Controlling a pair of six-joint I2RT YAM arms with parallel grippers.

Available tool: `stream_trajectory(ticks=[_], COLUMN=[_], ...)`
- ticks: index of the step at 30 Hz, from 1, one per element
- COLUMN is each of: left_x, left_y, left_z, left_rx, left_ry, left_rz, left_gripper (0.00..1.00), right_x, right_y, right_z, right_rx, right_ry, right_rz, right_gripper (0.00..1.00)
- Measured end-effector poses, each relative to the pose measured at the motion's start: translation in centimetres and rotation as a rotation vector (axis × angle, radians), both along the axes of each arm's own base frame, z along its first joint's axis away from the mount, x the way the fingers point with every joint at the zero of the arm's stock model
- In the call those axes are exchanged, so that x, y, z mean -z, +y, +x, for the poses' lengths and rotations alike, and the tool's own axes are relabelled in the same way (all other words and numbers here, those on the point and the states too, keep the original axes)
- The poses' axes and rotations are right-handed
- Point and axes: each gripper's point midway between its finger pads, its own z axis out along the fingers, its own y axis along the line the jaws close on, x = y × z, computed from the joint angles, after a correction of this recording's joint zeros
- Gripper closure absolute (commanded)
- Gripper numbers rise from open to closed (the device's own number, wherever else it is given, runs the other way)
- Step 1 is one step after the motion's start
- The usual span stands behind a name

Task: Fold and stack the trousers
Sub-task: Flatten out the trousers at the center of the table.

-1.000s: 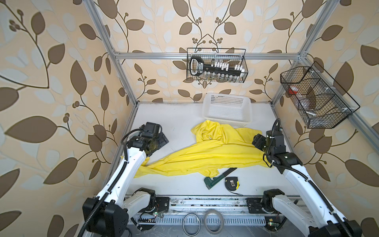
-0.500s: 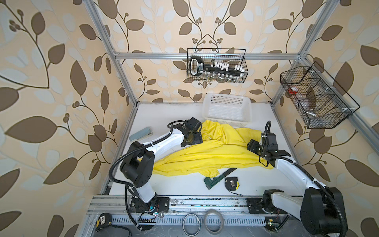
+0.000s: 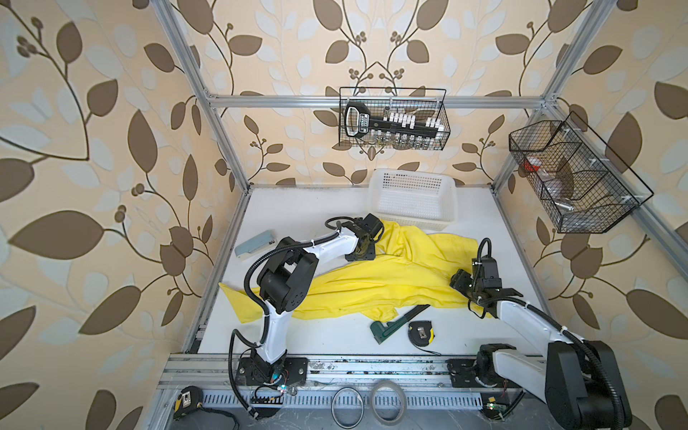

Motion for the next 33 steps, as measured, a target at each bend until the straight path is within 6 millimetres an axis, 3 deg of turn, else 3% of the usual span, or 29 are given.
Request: stream_trajectory(ticks=[3,11,23,28,33], left_x=[-0.3,-2.1,-12.1,-14.3,-15.4], left_y=[0.2,2.6,7.8,11.1,13.6], left_z=[0.5,1.6,6.3,7.4,8.7], left_rx=[0.014,0.075,0.205,0.214,0.234], left_ry=[-0.019,-0.067,-0.28,-0.304,-0.314], left_rz=[0.032,0.204,0.628,0.823,1.012], left_gripper=[1.0,1.0,1.0,1.0,1.0], right_x=[-0.1,-0.1,-0.1,-0.1,-0.2], right_y=[-0.6,-3.1,-3.5,-3.7,-3.9], right_z=[-0.7,-2.3,-2.5,-2.7,-2.9], right_rx=[0.05,0.169,0.204,0.218,0.227], right_ry=[-0.015,-0.029,-0.03,-0.025,-0.024], right_rz=[0.009,0.021,0.029,0.022,0.018], right_gripper=[0.25,0.24,0.24,0.25,0.25])
